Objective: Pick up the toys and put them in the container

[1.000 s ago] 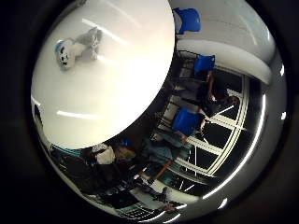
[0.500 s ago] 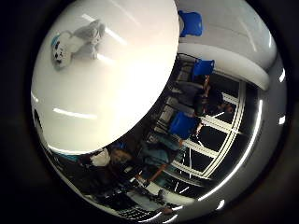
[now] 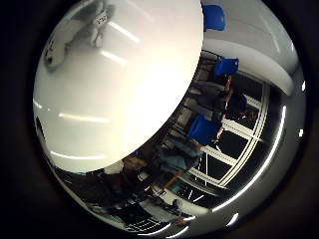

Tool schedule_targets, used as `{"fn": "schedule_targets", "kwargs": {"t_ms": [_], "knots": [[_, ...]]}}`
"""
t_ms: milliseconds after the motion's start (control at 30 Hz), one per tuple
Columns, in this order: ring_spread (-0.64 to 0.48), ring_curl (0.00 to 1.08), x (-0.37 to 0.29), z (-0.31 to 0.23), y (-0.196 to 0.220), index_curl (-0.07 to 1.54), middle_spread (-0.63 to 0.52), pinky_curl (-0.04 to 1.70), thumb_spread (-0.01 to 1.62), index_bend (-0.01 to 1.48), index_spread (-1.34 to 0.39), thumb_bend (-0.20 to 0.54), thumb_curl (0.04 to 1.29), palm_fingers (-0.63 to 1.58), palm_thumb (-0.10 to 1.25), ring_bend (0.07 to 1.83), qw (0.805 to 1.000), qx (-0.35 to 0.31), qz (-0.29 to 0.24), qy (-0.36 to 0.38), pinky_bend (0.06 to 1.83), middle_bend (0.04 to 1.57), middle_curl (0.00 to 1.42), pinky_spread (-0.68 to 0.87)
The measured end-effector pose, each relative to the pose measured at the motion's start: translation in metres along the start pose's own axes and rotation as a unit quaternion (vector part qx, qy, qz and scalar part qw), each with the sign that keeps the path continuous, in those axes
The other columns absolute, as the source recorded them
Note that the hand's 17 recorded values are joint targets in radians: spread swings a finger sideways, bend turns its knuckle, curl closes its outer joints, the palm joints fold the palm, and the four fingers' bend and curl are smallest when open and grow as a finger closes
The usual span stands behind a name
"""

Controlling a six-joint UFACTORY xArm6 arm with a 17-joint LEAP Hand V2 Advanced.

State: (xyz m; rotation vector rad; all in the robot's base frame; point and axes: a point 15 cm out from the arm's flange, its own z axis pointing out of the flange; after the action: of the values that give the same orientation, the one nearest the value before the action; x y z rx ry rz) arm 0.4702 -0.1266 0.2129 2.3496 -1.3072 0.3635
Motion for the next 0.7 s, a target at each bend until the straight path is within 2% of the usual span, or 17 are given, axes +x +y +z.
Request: {"fn": "schedule_targets", "kwargs": {"t_ms": [133, 567, 700], "knots": [[0.17, 0.27, 0.007, 0.003, -0.009, 0.25, 0.03, 0.31, 0.95, 0.16, -0.41, -0.032, 0.30, -0.01, 0.57, 0.29, 1.000, 0.013, 0.024, 0.002, 0.44, 0.19, 0.30, 0.36], [0.17, 0.27, -0.002, 0.041, -0.021, 0.26, 0.03, 0.31, 0.95, 0.16, -0.41, -0.028, 0.30, 0.00, 0.55, 0.29, 0.999, -0.012, 0.030, -0.022, 0.44, 0.19, 0.30, 0.37], [0.17, 0.27, -0.001, 0.052, -0.028, 0.26, 0.01, 0.31, 0.95, 0.17, -0.41, -0.027, 0.31, 0.03, 0.56, 0.30, 0.999, 0.000, 0.040, -0.025, 0.43, 0.19, 0.30, 0.37]]}}
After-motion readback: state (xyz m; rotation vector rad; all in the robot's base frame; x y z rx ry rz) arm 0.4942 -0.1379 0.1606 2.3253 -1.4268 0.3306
